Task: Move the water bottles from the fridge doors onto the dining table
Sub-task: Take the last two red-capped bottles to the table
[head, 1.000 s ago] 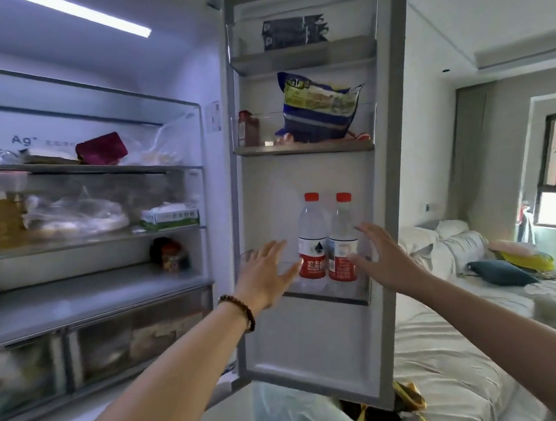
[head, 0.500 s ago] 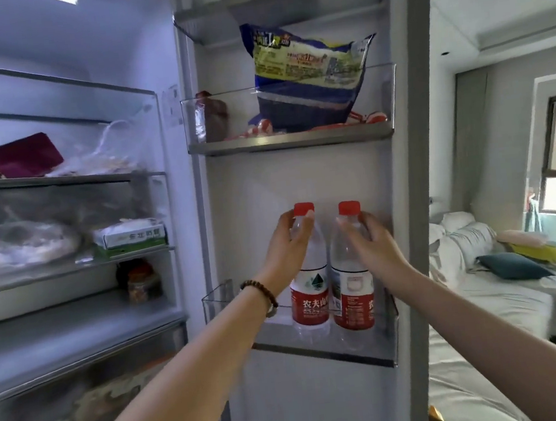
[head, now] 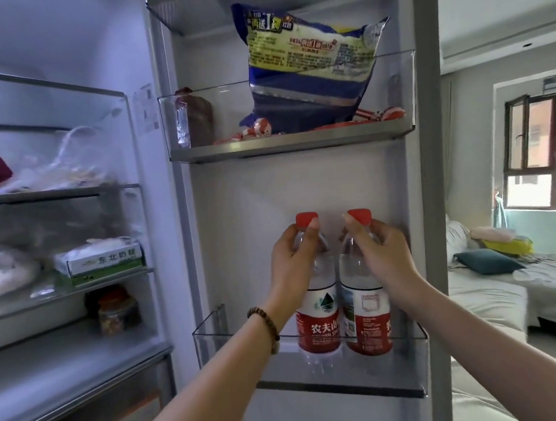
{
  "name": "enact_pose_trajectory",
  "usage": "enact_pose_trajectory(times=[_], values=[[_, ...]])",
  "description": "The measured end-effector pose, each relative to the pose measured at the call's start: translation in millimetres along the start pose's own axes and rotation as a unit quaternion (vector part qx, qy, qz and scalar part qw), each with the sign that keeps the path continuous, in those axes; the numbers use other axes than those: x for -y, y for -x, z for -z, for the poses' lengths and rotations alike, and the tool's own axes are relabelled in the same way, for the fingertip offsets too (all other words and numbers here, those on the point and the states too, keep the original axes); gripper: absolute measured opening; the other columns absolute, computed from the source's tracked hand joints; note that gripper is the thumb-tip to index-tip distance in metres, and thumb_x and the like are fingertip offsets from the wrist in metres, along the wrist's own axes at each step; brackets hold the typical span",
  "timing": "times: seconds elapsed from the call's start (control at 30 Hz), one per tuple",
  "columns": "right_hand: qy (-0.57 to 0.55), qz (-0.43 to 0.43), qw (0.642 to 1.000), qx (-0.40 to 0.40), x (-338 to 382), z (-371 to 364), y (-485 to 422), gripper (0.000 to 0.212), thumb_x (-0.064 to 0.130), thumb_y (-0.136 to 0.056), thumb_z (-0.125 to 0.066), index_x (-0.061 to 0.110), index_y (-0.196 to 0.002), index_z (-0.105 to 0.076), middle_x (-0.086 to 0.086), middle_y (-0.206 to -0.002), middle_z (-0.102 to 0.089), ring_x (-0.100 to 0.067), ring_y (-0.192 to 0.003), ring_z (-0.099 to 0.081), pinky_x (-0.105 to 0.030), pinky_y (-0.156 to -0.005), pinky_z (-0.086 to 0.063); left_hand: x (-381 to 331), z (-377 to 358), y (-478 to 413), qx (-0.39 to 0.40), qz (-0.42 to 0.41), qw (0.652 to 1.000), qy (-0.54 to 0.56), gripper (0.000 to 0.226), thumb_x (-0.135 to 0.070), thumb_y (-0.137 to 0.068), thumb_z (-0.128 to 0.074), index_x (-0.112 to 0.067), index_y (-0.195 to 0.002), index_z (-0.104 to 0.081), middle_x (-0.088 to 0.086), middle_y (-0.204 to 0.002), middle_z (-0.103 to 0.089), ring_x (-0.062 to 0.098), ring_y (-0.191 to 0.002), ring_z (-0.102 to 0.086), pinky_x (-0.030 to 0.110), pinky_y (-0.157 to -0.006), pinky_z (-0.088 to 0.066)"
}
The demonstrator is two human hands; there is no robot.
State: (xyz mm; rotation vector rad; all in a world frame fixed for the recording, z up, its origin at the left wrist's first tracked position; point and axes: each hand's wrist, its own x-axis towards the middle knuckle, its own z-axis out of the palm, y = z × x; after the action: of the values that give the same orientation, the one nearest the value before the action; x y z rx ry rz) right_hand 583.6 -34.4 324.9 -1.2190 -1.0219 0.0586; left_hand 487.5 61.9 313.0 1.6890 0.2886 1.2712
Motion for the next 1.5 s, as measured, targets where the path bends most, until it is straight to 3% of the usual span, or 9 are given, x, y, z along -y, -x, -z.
enact_pose_trajectory(times=[0.1,0.23,0.47,0.63,0.9,1.0,1.13,1.3,1.5], values=[[0.009,0.017,1.0,0.002,3,2,0,0.032,0.042,-0.085,-0.058,0.012,-0.081,-0.07,-0.01,-0.08,-0.073,-0.013,-0.065,-0.065,-0.01,-0.06,-0.049,-3,3,1,0.004,-0.019,1.0,0.003,0.027,-0.041,-0.09,-0.052,-0.018,-0.1,-0.063,-0.006,-0.09,-0.073,0.011,-0.082,-0.071,0.018,-0.07,-0.053],[0.013,0.063,0.998,0.001,18,2,1,0.042,0.051,-0.077,-0.058,0.011,-0.08,-0.069,-0.02,-0.079,-0.07,-0.04,-0.072,-0.062,-0.045,-0.068,-0.053,-19,11,-4,-0.024,-0.065,0.998,-0.004,0.031,-0.045,-0.087,-0.057,-0.017,-0.096,-0.065,0.0,-0.089,-0.072,0.019,-0.087,-0.07,0.029,-0.08,-0.057],[-0.039,0.152,0.987,0.033,70,8,3,0.026,0.048,-0.079,-0.055,0.024,-0.074,-0.064,0.006,-0.073,-0.067,0.002,-0.062,-0.061,-0.006,-0.066,-0.047,-79,31,13,-0.065,-0.167,0.984,-0.017,0.02,-0.017,-0.094,-0.047,-0.001,-0.102,-0.056,0.004,-0.087,-0.06,0.011,-0.079,-0.061,0.022,-0.079,-0.054],[-0.112,0.188,0.973,0.08,106,11,13,0.021,0.039,-0.086,-0.057,0.021,-0.078,-0.063,0.004,-0.075,-0.067,-0.005,-0.066,-0.062,-0.017,-0.07,-0.052,-121,40,55,-0.149,-0.194,0.967,-0.064,0.035,-0.045,-0.082,-0.049,-0.013,-0.093,-0.059,-0.003,-0.08,-0.061,0.012,-0.075,-0.062,0.029,-0.081,-0.055],[-0.206,0.141,0.94,0.234,133,-12,89,0.018,0.041,-0.086,-0.054,0.026,-0.079,-0.061,0.005,-0.074,-0.067,0.001,-0.061,-0.062,-0.008,-0.061,-0.05,-177,65,174,-0.311,-0.158,0.919,-0.187,0.024,-0.042,-0.086,-0.054,-0.019,-0.081,-0.062,-0.004,-0.072,-0.067,0.022,-0.072,-0.068,0.033,-0.067,-0.056],[-0.255,0.098,0.912,0.306,145,-31,137,0.02,0.041,-0.086,-0.056,0.024,-0.078,-0.063,0.005,-0.072,-0.067,0.0,-0.056,-0.062,-0.012,-0.052,-0.049,-204,80,236,-0.37,-0.121,0.893,-0.228,0.02,-0.039,-0.087,-0.057,-0.021,-0.081,-0.063,-0.006,-0.073,-0.068,0.015,-0.071,-0.069,0.027,-0.063,-0.056],[-0.301,0.047,0.865,0.398,174,-65,207,0.03,0.046,-0.082,-0.057,0.018,-0.08,-0.068,0.001,-0.077,-0.071,-0.009,-0.071,-0.068,-0.024,-0.065,-0.056,-255,100,321,-0.432,-0.09,0.841,-0.313,0.019,-0.037,-0.09,-0.054,-0.024,-0.08,-0.064,-0.004,-0.078,-0.069,0.006,-0.072,-0.068,0.019,-0.058,-0.054],[-0.365,0.032,0.784,0.501,237,-100,307,0.037,0.041,-0.085,-0.059,0.006,-0.081,-0.069,0.003,-0.066,-0.069,-0.008,-0.06,-0.063,-0.017,-0.057,-0.052,-326,128,428,-0.506,-0.064,0.764,-0.396,0.028,-0.052,-0.08,-0.058,-0.025,-0.078,-0.067,0.015,-0.087,-0.07,0.036,-0.084,-0.067,0.042,-0.077,-0.056],[-0.423,0.015,0.688,0.59,329,-135,443,0.025,0.039,-0.086,-0.058,0.016,-0.084,-0.07,0.001,-0.082,-0.072,-0.003,-0.069,-0.069,-0.019,-0.073,-0.046,-411,160,566,-0.591,-0.039,0.688,-0.42,0.022,-0.035,-0.088,-0.055,-0.015,-0.089,-0.066,-0.003,-0.085,-0.07,0.004,-0.078,-0.069,0.019,-0.078,-0.053]])
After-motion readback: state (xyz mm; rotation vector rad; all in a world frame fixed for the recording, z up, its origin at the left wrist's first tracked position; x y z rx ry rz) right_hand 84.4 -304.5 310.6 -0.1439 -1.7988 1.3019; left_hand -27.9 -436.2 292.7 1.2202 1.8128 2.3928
